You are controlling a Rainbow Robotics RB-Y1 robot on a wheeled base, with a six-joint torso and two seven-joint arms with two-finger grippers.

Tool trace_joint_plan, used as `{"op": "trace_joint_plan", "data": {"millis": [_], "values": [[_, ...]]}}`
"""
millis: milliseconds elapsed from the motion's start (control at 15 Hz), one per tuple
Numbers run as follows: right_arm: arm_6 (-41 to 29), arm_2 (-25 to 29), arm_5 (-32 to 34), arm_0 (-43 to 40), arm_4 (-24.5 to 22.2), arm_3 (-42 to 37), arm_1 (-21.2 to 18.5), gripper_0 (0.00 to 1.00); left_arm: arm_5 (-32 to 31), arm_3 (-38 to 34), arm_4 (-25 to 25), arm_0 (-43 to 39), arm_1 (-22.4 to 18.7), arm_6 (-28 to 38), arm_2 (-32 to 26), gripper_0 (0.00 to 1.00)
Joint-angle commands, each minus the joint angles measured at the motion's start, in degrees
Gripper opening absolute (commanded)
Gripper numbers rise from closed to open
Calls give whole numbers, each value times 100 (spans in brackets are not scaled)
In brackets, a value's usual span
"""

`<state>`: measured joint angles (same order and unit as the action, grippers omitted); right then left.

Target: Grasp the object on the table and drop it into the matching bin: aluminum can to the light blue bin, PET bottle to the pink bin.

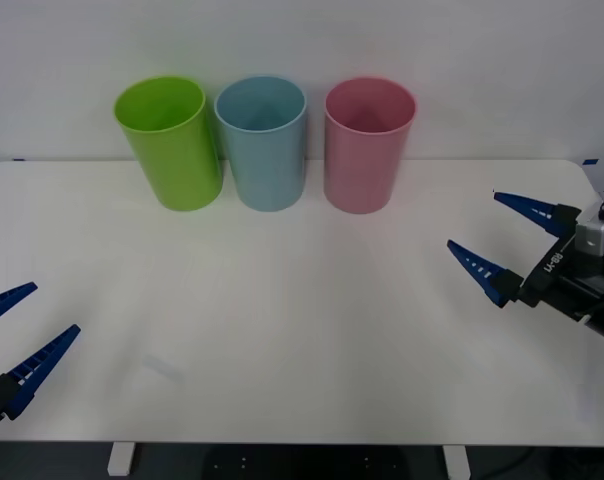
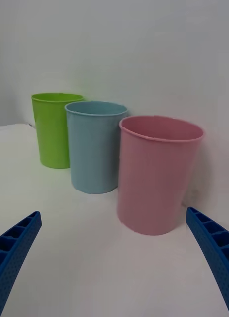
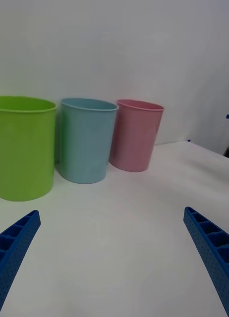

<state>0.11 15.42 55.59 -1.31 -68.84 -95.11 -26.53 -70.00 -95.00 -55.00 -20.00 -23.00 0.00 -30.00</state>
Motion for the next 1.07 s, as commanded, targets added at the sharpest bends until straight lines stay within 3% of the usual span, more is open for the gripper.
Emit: {"op": "trace_joint_plan", "data": {"millis": [67, 1067], "values": [[-81, 146, 277, -291, 116, 1, -1, 100, 0, 0, 0, 0, 0, 0, 0, 100], [-160, 418, 673, -1064, 160, -95, -1, 100, 0, 0, 0, 0, 0, 0, 0, 100]]}}
